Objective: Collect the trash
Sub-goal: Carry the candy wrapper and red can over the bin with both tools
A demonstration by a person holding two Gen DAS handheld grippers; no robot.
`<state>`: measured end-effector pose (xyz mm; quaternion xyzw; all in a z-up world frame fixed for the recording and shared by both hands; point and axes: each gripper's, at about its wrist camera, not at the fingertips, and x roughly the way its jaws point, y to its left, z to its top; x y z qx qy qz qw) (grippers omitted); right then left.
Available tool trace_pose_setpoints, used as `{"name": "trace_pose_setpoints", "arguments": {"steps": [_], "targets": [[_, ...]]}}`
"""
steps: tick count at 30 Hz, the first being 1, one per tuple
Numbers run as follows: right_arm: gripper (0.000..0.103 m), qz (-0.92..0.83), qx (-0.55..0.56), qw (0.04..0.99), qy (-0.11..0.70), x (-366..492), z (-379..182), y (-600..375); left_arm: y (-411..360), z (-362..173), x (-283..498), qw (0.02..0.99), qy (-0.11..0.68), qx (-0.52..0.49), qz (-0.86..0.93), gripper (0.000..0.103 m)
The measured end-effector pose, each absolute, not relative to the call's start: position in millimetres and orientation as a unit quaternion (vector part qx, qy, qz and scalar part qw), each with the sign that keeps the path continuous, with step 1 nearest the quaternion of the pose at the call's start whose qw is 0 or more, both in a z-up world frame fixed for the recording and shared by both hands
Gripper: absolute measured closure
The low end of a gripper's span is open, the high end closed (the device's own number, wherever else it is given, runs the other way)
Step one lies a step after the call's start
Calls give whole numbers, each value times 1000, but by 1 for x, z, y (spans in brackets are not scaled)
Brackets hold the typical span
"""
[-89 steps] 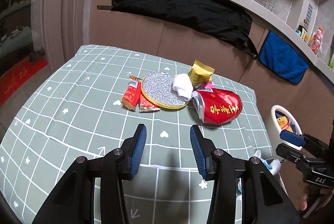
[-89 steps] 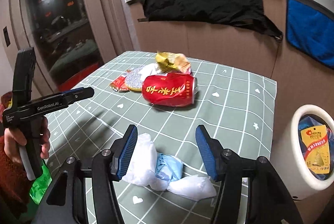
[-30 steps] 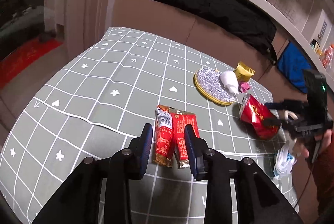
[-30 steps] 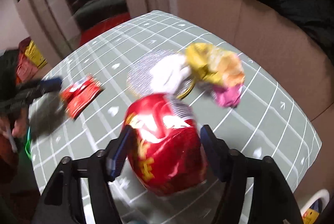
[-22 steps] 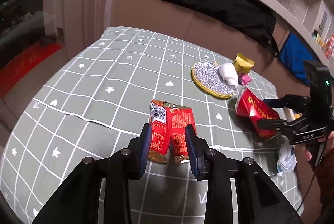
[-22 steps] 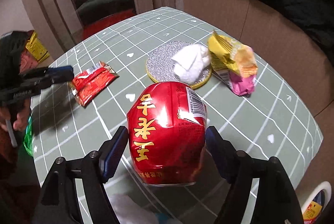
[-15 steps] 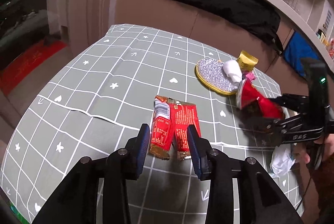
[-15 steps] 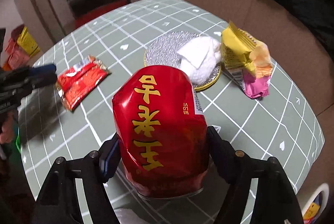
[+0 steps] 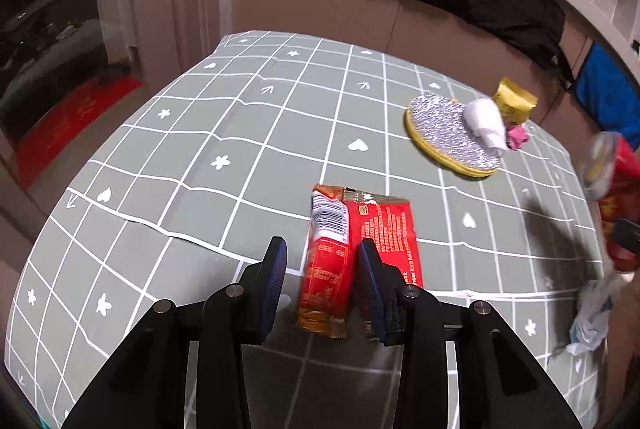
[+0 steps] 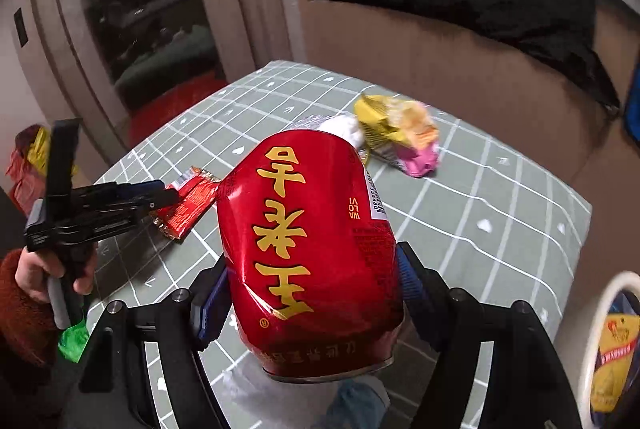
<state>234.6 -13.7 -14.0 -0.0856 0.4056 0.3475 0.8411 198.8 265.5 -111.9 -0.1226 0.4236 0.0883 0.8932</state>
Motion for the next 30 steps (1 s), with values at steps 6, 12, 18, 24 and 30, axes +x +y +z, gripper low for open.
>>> {"name": "trace_pose_setpoints", "arguments": {"steps": [6, 12, 18, 24, 30], "targets": [[32, 336, -58, 854, 393, 224, -11, -25, 266, -115, 203, 892, 421, -135, 93, 78], [32, 337, -58, 859, 382, 211, -7, -33, 259, -100, 195, 902, 402, -117, 107, 84], [32, 337, -49, 865, 367, 199, 2, -46, 238, -65, 175, 921, 365, -99, 97, 93], [32, 341, -10, 872, 352, 187, 18, -67, 211, -27, 152, 939, 325, -77, 82, 94], [32, 340, -7, 882, 327, 170, 36, -81, 182, 7, 124, 953, 289, -70, 57, 94]]}}
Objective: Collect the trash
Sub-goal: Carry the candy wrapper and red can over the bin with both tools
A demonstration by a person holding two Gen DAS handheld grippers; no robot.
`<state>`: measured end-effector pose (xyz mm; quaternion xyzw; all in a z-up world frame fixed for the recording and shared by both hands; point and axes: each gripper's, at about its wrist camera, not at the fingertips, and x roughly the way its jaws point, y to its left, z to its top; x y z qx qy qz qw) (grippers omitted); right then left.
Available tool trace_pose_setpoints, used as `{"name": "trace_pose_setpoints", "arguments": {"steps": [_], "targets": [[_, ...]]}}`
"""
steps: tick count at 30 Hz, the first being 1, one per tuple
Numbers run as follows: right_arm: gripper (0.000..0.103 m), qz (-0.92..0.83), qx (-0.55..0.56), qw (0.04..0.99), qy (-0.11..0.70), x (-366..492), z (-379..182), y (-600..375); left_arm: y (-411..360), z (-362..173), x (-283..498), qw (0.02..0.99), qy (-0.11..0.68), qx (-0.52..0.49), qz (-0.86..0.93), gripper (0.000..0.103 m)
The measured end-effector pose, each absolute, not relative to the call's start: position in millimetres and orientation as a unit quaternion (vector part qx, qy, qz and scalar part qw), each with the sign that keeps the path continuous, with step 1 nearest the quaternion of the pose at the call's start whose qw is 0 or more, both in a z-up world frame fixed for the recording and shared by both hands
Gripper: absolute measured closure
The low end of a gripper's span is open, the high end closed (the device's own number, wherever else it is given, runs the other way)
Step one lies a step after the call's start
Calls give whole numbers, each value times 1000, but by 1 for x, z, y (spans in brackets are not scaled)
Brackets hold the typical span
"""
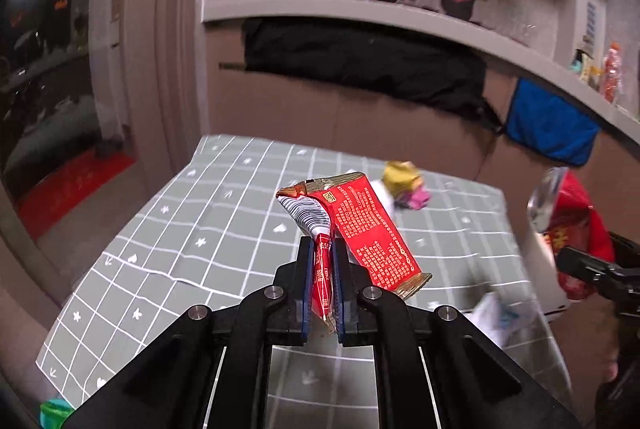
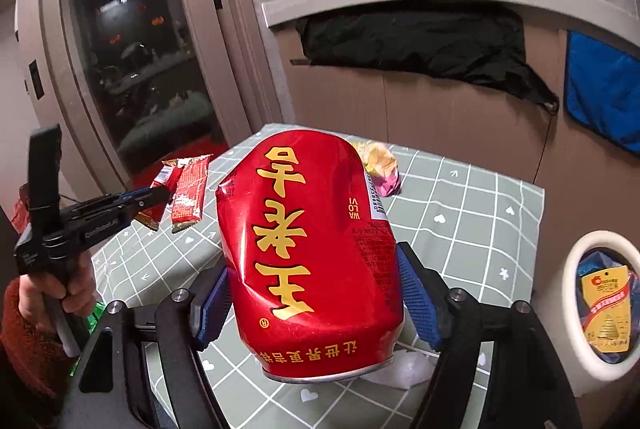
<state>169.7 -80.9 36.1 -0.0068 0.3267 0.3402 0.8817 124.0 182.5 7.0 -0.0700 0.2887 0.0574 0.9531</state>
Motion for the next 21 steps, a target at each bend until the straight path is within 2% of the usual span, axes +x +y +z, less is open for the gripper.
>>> {"name": "trace_pose_setpoints", "arguments": {"steps": [11, 21], "targets": [[32, 313, 13, 906, 284, 147, 62, -130, 116, 46, 108, 966, 253, -50, -12, 94], [32, 231, 25, 943, 240, 149, 87, -221, 1, 70, 156, 964, 238, -12, -122, 94]]}}
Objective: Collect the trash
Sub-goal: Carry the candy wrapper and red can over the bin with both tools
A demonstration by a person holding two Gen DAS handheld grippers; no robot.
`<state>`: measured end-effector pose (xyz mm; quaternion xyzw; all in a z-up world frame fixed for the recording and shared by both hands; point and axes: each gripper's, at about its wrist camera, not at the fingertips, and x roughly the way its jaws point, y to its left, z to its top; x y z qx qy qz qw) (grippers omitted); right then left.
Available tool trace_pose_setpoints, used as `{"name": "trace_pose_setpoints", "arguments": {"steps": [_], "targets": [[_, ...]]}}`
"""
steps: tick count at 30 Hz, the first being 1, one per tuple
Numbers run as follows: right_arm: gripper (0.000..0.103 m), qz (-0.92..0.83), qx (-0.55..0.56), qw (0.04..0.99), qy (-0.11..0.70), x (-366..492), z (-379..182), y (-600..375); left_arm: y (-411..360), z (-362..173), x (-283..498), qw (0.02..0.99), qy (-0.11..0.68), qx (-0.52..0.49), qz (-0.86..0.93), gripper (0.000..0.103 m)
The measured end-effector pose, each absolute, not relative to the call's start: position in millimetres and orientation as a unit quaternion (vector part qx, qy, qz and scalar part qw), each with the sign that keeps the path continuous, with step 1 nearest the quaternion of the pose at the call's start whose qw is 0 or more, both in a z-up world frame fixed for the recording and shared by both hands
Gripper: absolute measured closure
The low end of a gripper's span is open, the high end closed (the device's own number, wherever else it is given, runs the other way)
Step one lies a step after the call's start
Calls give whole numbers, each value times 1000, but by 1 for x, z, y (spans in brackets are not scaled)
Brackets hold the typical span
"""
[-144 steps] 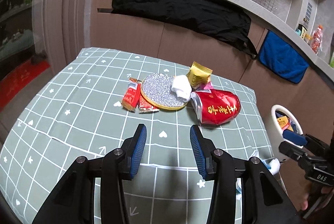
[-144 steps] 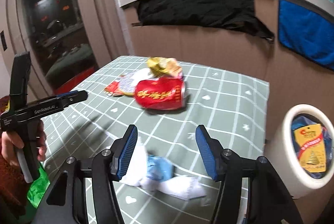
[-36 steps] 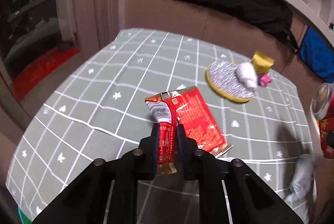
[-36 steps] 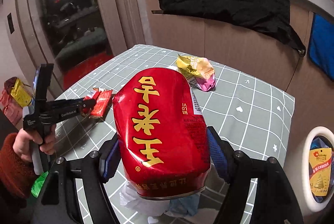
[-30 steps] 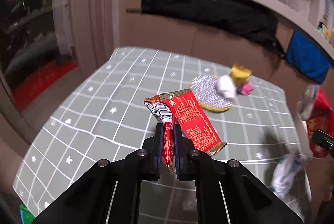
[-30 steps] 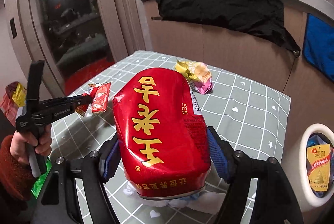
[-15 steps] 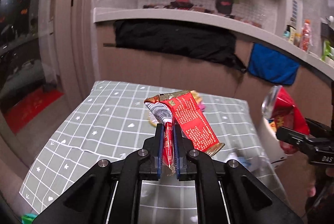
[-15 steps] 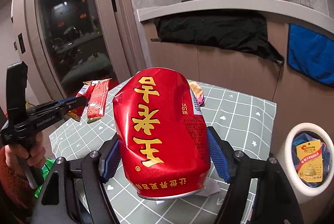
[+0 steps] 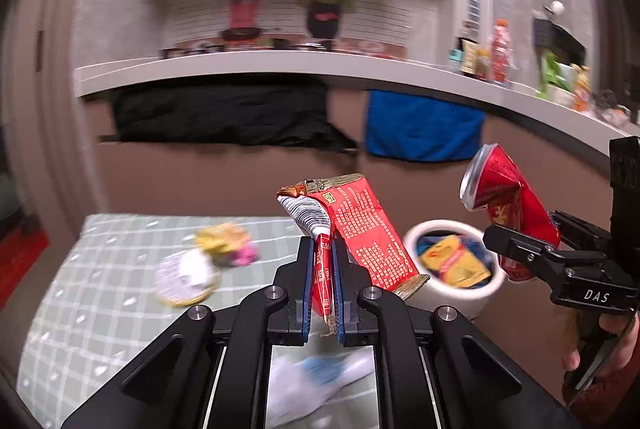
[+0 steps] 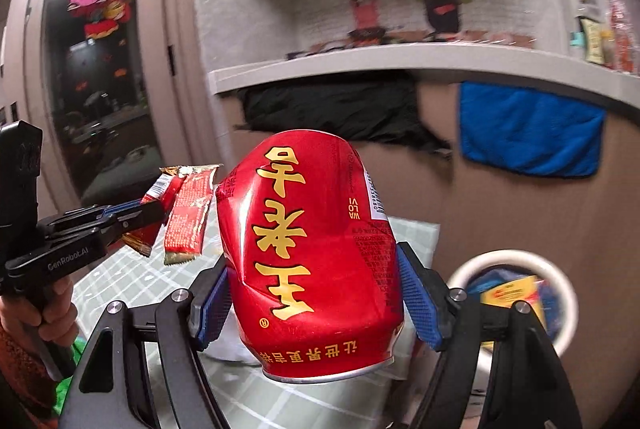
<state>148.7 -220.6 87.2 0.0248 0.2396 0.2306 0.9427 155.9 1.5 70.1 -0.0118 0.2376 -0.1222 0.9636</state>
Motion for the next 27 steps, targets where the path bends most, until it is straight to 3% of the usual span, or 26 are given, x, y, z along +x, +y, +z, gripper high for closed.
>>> {"name": "trace_pose_setpoints", "arguments": {"steps": [14, 27], "targets": [[32, 97, 82, 958, 259, 210, 72, -373, -158, 28, 296, 923, 302, -7, -238, 94], [31, 124, 152, 926, 323, 284, -11, -389, -165, -15, 339, 908, 355, 2, -223, 94]]}}
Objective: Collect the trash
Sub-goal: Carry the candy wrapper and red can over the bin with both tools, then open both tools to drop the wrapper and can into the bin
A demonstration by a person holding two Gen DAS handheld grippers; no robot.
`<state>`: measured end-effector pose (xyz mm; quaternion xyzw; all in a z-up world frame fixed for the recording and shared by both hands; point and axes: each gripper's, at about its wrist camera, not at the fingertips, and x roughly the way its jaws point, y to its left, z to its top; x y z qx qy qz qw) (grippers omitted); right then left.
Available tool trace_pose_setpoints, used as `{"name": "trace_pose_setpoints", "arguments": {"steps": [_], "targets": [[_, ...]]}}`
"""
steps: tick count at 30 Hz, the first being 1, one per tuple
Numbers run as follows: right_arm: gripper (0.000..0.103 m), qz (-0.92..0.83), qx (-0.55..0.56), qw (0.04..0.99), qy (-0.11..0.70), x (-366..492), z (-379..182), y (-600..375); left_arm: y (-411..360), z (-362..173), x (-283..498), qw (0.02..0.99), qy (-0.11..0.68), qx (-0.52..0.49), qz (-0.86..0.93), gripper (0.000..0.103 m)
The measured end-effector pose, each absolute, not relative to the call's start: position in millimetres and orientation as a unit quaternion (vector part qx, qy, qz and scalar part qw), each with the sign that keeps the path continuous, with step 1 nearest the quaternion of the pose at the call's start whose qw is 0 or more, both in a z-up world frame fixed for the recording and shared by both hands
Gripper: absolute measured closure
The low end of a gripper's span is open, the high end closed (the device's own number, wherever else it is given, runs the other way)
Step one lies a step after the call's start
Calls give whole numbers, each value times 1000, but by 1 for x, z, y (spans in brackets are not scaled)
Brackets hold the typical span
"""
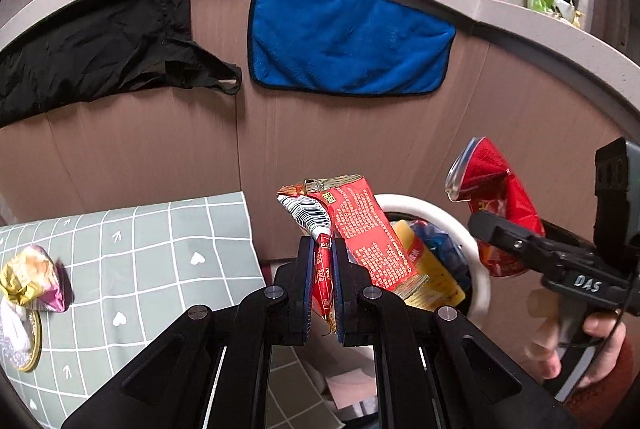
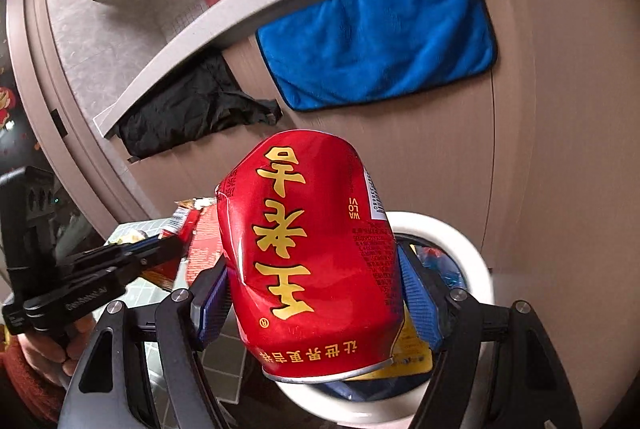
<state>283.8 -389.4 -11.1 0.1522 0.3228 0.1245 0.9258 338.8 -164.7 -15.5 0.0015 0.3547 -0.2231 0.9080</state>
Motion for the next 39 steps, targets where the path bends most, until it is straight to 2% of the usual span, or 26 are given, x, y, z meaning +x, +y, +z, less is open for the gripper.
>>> {"name": "trace_pose_setpoints", "arguments": {"steps": [12, 25, 28, 30, 39], "targets": [[29, 101, 169, 923, 331, 289, -43, -410, -193, -28, 348, 896, 374, 15, -238, 94], [28, 46, 179, 937, 296, 277, -31, -445, -256, -67, 368, 859, 443, 45, -254, 94], [28, 44, 187, 938, 288, 275, -29, -450, -270, -85, 380, 839, 475, 38, -265, 85], [28, 46, 194, 937, 286, 274, -29, -453, -272, -95, 388, 827, 489, 11, -276, 63], [28, 63, 210, 934, 281, 262, -30, -453, -239, -72, 381, 855, 459, -30, -239, 59]]}}
